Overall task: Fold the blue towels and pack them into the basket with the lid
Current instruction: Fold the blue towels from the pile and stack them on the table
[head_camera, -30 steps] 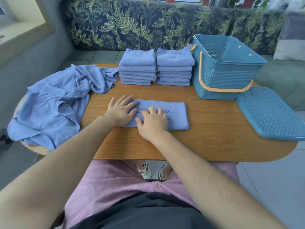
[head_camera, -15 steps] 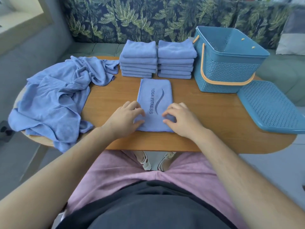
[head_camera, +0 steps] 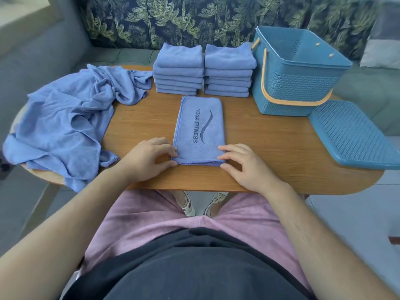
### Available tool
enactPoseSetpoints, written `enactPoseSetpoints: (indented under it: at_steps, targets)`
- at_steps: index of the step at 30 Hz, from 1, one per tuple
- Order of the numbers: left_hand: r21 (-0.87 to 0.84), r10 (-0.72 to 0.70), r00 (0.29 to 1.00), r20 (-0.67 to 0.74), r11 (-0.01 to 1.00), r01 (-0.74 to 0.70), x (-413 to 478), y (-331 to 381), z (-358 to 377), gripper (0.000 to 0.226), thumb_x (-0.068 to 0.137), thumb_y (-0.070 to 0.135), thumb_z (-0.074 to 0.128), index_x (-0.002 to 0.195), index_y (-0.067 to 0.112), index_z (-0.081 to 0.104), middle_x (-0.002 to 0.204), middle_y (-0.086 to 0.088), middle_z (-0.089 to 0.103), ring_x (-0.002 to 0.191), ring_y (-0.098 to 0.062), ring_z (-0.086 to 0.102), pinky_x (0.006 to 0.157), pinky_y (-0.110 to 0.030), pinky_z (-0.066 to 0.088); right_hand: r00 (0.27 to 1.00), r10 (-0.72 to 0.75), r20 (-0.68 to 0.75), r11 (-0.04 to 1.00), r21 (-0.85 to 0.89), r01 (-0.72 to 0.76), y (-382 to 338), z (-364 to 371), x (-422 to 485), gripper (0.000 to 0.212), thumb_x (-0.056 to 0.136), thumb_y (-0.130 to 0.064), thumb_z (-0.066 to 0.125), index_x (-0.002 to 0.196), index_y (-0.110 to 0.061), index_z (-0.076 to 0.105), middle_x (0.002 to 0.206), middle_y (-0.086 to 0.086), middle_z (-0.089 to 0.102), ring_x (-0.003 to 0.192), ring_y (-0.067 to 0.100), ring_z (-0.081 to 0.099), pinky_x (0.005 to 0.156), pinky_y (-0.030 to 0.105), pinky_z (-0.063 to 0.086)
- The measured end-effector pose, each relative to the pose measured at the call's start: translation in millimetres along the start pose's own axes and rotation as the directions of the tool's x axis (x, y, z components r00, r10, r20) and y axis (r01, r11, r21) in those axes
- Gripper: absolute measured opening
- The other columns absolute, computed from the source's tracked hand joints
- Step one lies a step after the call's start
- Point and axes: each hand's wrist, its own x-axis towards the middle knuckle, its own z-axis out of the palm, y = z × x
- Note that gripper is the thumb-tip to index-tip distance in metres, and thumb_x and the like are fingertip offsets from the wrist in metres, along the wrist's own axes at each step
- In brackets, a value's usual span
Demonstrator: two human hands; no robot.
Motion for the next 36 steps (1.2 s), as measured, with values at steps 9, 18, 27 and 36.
enactPoseSetpoints:
  at_steps: [9, 18, 27, 36]
  targets:
    - [-0.081, -0.071, 0.992, -0.101, 0.995, 0.063, -2, 18, -3, 0.023, 0.094, 0.040, 0.054, 0.088, 0.019, 0.062, 0.087, 0.009, 0.062, 0.081, -0.005, 0.057, 0.077, -0.028, 0.048, 0.993, 0.081, -0.091, 0.996, 0.041, -0.078, -22, -3, 5, 0.014, 0.101, -0.021, 0.055, 0.104, -0.011, 0.065, 0.095, -0.009, 0.060, 0.096, 0.014, 0.051, 0.089, 0.030, 0.042]
    - [-0.473, -0.307, 0.940, -0.147, 0.856, 0.206, 42, 32, -37, 0.003, 0.099, 0.020, 0.061, 0.096, 0.020, 0.061, 0.078, 0.006, 0.062, 0.069, -0.003, 0.054, 0.067, -0.021, 0.044, 0.976, 0.177, -0.130, 0.944, 0.303, -0.131, -40, -42, 37, 0.014, 0.103, -0.014, 0.055, 0.102, -0.025, 0.064, 0.089, -0.009, 0.063, 0.078, 0.008, 0.054, 0.075, 0.020, 0.042]
    - [-0.561, -0.493, 0.864, -0.102, 0.746, 0.359, 123, 3, -39, 0.005, 0.103, 0.030, 0.053, 0.101, 0.028, 0.058, 0.075, -0.012, 0.056, 0.065, -0.015, 0.049, 0.068, -0.041, 0.047, 0.910, 0.409, -0.061, 0.841, 0.411, -0.351, -4, -46, 106, 0.020, 0.092, -0.016, 0.066, 0.104, -0.032, 0.063, 0.087, -0.009, 0.062, 0.075, 0.011, 0.056, 0.072, 0.020, 0.045]
    - [-0.449, -0.567, 0.823, -0.044, 0.747, 0.490, 160, -30, -8, 0.017, 0.092, 0.016, 0.059, 0.096, 0.032, 0.061, 0.104, 0.004, 0.061, 0.086, -0.008, 0.058, 0.078, -0.030, 0.047, 0.849, 0.528, -0.033, 0.839, 0.175, -0.515, 33, -11, 154, 0.027, 0.097, -0.013, 0.049, 0.098, -0.032, 0.068, 0.110, -0.010, 0.057, 0.100, 0.009, 0.059, 0.088, 0.028, 0.048]
